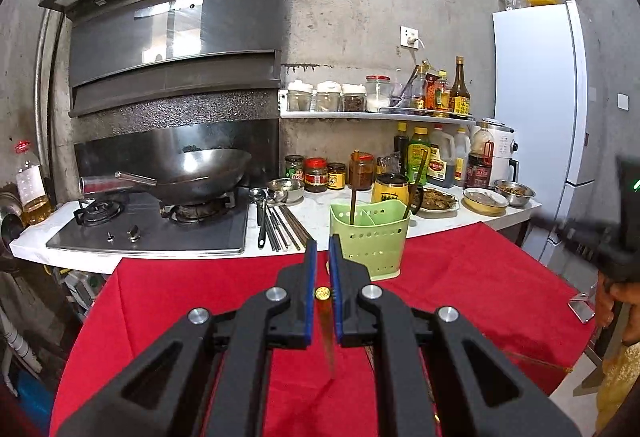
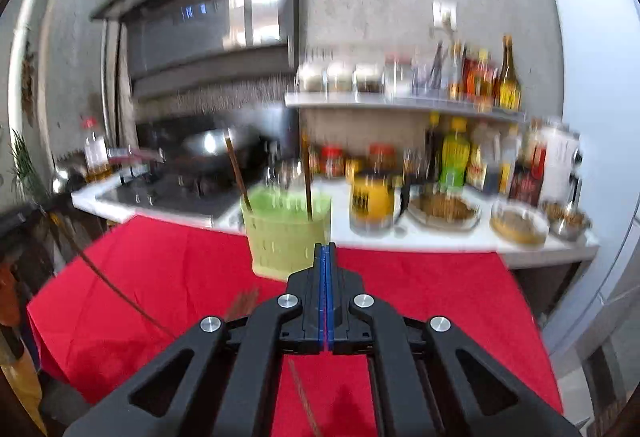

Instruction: Organize utensils

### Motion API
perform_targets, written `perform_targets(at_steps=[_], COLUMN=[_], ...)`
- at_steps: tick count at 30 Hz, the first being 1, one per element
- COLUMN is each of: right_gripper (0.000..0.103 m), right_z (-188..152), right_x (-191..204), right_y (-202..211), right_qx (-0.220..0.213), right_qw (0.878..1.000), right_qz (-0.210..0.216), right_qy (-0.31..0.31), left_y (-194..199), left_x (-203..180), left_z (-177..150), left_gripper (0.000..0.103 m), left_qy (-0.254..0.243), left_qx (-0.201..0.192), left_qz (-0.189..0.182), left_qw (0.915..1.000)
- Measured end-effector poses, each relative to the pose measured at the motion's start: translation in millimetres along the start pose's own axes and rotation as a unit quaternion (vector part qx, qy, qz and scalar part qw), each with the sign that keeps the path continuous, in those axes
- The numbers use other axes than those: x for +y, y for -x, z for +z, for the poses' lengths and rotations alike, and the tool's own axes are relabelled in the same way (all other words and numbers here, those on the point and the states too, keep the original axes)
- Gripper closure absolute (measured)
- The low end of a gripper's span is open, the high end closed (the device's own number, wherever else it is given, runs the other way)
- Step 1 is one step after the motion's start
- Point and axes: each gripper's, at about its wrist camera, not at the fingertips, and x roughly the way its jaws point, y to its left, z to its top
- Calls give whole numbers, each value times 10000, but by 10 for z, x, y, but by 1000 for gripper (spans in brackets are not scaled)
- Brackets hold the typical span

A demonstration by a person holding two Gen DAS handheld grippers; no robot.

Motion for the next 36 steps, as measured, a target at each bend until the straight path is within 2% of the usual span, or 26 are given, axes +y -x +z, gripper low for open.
perform_targets(at_steps=[2,4,5,9,11,13,15,16,19,30,33,36], right_gripper=[89,70,67,67,70,79,83,92,97,96,92,85], right_z=[-230,-543,-737,-1211,-1334,-1378,-1360,-1339,-1277,-837,-828,-927], right_x=[2,11,23,84,113,130,102,92,81,274,244,251], right_y=[-135,-259,-330,-520,-577,-615,-654,-678,-799,-1607,-1612,-1435], right_qx=[438,902,1210,1913,2058,2114,2098,2102,2081,2016,2064,2058], right_qw=[9990,9956,9921,9804,9774,9762,9768,9768,9772,9788,9781,9781], right_qz=[70,14,56,81,32,26,33,4,-45,-78,33,53], right_qy=[91,240,332,456,493,493,434,407,418,366,253,312], left_y=[56,98,113,165,164,164,165,167,157,117,115,109], left_x=[-18,-41,-38,-69,-74,-80,-76,-72,-38,5,9,5], left_z=[-42,-93,-111,-139,-142,-144,-147,-151,-155,-164,-157,-153], left_gripper=[97,97,97,97,97,97,97,97,97,97,97,97], left_qy=[-18,-61,-52,-40,-33,-28,-12,6,50,21,19,-9], left_qx=[-72,-135,-140,-143,-140,-147,-176,-201,-282,-498,-479,-466], left_qz=[-51,-6,-17,-74,-70,-60,-21,4,38,184,184,181], left_qw=[10000,9999,9999,9999,9999,9999,9998,9998,9996,9986,9987,9987])
